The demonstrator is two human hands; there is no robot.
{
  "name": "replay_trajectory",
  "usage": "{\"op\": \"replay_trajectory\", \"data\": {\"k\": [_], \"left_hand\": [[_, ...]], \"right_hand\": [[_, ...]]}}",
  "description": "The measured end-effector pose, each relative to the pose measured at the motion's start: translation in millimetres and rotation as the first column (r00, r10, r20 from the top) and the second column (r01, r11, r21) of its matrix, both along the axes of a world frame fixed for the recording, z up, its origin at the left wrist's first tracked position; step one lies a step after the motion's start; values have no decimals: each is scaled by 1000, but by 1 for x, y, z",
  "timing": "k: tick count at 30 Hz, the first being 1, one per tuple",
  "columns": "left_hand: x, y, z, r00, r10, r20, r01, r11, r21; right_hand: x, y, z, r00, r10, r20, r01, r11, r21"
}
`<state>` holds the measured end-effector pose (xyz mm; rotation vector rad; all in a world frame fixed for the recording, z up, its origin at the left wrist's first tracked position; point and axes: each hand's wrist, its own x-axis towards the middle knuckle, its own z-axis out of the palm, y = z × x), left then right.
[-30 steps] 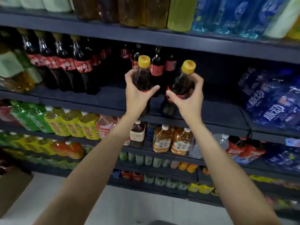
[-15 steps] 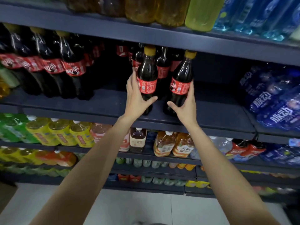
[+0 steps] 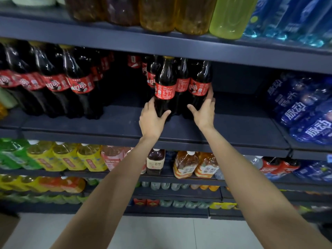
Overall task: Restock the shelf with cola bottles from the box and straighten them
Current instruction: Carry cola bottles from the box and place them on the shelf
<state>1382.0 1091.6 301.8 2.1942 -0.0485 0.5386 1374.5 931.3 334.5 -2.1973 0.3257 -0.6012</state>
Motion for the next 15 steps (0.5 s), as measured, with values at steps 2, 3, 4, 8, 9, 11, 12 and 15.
{"op": "replay_trajectory", "data": {"k": [2, 3, 4, 8, 9, 11, 12, 15], "left_hand": [[-2, -3, -1, 1000, 11, 0, -11, 1000, -15], [-3, -4, -2, 1000, 12, -6, -12, 1000, -27], [-4, -6, -2, 1000, 10, -20, -11, 999, -44], [-15, -12, 6, 988, -14, -155, -5, 993, -120], [-23, -15, 10, 982, -12, -189, -14, 990, -139], [-44, -21, 15, 975, 2, -220, -42, 983, -178], [-57, -25, 17, 977, 10, -214, -55, 977, -204], [-101, -40, 15, 991, -47, -123, -3, 926, -377]], "right_hand": [[2, -1, 1, 1000, 21, -6, -21, 1000, -4], [3, -3, 2, 999, 33, -14, -33, 999, -12], [2, -6, 1, 999, 45, -31, -46, 999, -27], [-13, -14, -5, 992, 86, -94, -94, 992, -82], [-20, -16, -7, 991, 94, -97, -104, 990, -95], [-41, -22, -10, 992, 98, -81, -109, 983, -147], [-54, -25, -10, 994, 95, -51, -103, 977, -188], [-104, -39, -9, 991, 82, 102, -48, 954, -295]]}}
